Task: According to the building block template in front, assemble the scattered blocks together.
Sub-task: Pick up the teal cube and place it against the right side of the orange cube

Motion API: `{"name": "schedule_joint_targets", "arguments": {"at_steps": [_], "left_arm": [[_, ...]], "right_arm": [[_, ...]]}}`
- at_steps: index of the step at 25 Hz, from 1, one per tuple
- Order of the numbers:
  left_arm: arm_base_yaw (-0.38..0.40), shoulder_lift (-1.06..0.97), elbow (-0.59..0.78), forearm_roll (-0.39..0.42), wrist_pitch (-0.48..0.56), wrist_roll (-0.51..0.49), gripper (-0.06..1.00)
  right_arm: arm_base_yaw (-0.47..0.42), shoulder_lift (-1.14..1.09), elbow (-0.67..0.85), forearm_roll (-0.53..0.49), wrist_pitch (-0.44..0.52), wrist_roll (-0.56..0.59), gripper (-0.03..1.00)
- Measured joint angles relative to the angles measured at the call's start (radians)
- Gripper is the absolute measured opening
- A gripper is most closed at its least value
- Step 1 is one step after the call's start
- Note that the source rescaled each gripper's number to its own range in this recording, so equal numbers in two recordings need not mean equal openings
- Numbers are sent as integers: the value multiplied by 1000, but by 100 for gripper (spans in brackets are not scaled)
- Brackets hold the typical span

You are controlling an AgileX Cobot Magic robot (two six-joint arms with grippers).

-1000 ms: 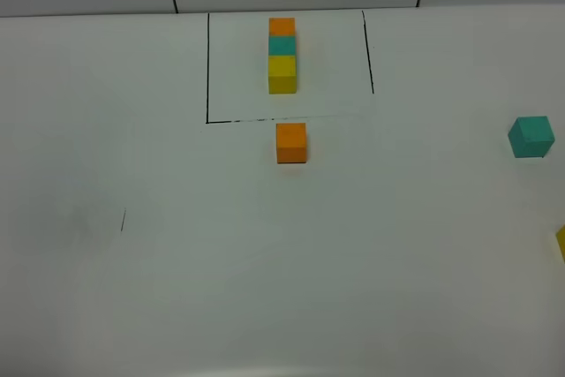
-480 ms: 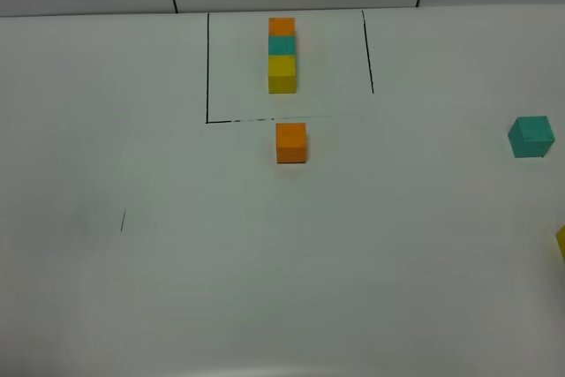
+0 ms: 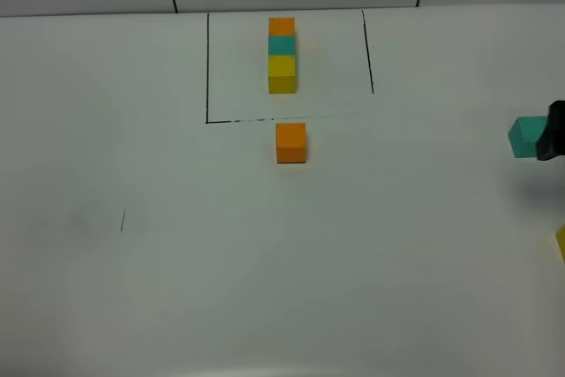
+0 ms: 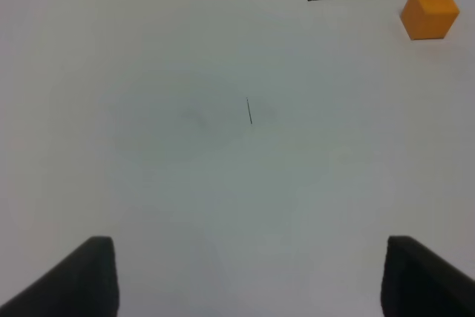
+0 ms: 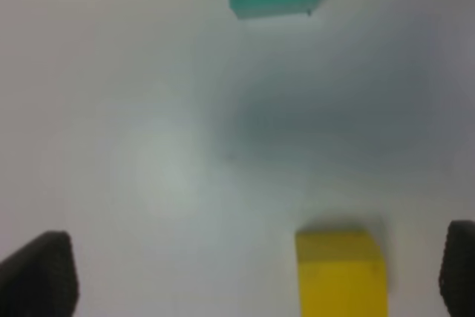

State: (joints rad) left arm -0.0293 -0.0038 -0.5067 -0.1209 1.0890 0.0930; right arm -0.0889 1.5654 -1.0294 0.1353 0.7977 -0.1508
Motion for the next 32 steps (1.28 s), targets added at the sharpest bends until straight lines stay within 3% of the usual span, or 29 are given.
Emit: {"name": "schedule_joint_targets", "arguments": {"at_steps": [10,32], "left_arm": [[0,0,0,0,0,0,62],[0,0,0,0,0,0,61]], "right_arm": [[43,266,-214,-33,0,-18,97],[21,519,-380,-51,-8,-45,80]]}}
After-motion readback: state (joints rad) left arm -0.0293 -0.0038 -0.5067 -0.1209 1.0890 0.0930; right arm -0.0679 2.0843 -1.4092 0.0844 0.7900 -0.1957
